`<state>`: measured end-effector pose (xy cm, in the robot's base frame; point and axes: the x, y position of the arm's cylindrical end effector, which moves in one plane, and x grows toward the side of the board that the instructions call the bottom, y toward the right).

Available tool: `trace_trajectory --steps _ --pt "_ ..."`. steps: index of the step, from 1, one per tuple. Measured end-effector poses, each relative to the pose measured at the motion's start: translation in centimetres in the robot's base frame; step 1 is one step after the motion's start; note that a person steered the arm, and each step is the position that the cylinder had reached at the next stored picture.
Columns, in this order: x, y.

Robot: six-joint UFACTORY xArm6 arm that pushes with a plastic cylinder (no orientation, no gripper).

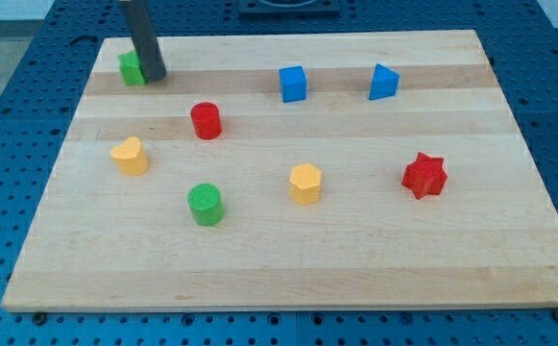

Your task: Move the green star to the top left of the board

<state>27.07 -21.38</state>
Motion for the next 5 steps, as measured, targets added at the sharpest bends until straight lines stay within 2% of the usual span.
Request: trace_trajectory --steps 2,4,5 --pt "4.1 1.5" --pt "4.1 -4.8" --pt "1.8 -5.5"
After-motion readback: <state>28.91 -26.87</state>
